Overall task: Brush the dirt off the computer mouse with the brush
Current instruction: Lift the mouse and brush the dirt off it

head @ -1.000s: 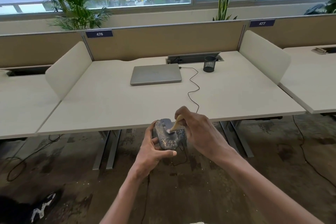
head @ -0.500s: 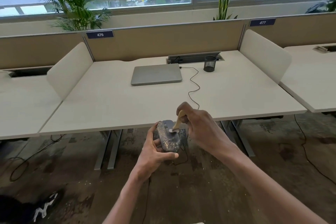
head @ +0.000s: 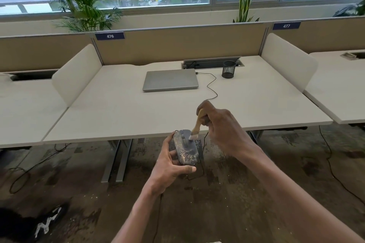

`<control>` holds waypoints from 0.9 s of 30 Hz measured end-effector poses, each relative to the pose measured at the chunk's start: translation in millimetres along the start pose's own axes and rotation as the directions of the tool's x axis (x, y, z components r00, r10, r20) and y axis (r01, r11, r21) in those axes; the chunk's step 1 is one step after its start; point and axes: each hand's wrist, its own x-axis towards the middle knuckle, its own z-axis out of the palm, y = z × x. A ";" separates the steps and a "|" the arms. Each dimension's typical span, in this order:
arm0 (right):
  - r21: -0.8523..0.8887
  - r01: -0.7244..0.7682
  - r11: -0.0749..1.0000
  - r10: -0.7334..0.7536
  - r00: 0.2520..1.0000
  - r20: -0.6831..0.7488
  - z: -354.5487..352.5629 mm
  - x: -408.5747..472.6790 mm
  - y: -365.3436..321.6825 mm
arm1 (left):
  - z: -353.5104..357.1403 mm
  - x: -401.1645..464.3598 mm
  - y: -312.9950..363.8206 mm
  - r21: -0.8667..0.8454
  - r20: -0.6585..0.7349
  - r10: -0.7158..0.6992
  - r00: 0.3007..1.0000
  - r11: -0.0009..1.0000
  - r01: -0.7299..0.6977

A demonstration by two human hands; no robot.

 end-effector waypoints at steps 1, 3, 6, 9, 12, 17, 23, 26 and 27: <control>0.004 0.001 1.000 -0.001 1.000 -0.021 -1.8 2.6 -0.7 | 0.7 -1.0 0.4 -0.005 0.002 -0.006 1.000 1.000 0.006; 0.005 0.016 1.000 -0.016 0.998 -0.061 -4.3 9.9 -2.9 | 1.6 -2.2 0.5 -0.015 0.010 -0.013 1.000 1.000 0.013; -0.009 0.039 0.999 -0.040 0.997 -0.062 -2.1 22.5 -4.0 | 1.1 -2.5 1.6 -0.003 0.013 -0.025 1.000 1.000 0.025; -0.013 0.039 0.999 -0.039 0.999 -0.035 3.0 31.6 -1.8 | 0.0 -3.4 3.3 0.021 0.015 -0.029 0.999 0.999 0.029; -0.007 0.035 0.999 -0.035 0.999 -0.009 5.3 36.7 -1.7 | -0.4 -3.7 5.0 0.049 0.015 -0.022 1.000 0.999 0.022; -0.004 0.048 0.999 -0.048 0.998 0.047 6.8 39.5 -2.8 | 1.4 -5.6 8.4 0.073 0.021 -0.026 0.999 0.997 0.024; -0.018 0.050 0.999 -0.048 0.994 0.100 0.4 41.2 -3.7 | 3.3 -7.2 10.3 0.052 0.024 -0.029 0.999 0.998 0.028; -0.032 0.065 0.997 -0.061 0.991 0.118 4.5 44.7 -5.9 | 4.7 -6.8 9.9 0.038 0.044 -0.034 0.998 0.999 0.032; -0.039 0.067 0.997 -0.062 0.991 0.115 6.7 45.5 -5.9 | 5.4 -7.4 10.3 0.047 0.047 -0.033 0.998 0.998 0.031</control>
